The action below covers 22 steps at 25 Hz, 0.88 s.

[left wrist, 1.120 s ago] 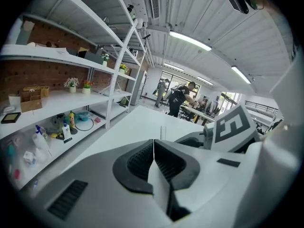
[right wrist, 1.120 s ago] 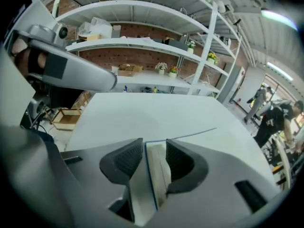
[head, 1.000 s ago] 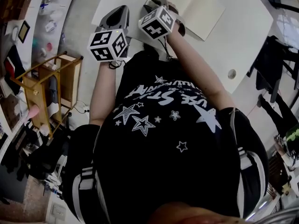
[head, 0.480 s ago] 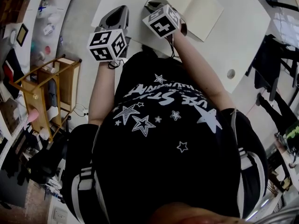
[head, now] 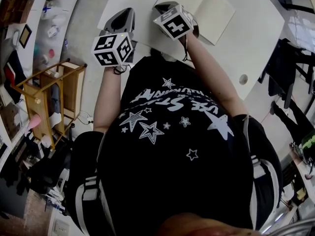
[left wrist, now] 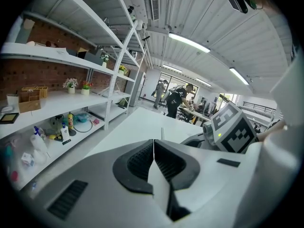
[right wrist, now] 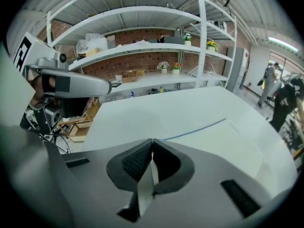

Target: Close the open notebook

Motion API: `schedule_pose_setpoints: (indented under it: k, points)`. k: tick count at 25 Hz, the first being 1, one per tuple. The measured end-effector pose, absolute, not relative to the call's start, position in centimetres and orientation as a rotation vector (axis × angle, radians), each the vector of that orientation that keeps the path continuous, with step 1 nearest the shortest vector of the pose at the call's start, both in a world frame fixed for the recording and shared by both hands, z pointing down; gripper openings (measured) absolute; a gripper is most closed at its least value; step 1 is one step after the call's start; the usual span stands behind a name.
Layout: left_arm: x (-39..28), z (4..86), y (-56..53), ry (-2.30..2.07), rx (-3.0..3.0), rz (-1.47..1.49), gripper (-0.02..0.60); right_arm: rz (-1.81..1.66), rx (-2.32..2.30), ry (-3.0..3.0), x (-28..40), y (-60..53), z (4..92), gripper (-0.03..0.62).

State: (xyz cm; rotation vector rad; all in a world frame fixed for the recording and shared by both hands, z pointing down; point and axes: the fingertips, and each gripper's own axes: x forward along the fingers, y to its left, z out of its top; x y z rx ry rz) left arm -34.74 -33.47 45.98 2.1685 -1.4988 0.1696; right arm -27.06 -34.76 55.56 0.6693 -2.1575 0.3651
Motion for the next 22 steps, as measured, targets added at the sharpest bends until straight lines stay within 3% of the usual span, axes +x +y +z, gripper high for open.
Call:
schedule_pose_setpoints:
  k: [12, 22]
  points:
    - [-32.5, 45.4, -33.1, -1.488, 2.195, 0.185, 0.014, 0.336, 0.789, -2.361, -25.2, -33.4, 48.6, 0.014]
    - [-27.6, 44.0, -31.9, -1.474, 2.23, 0.205, 0.014, 0.254, 0.969, -2.459, -17.9, -31.1, 42.4, 0.014]
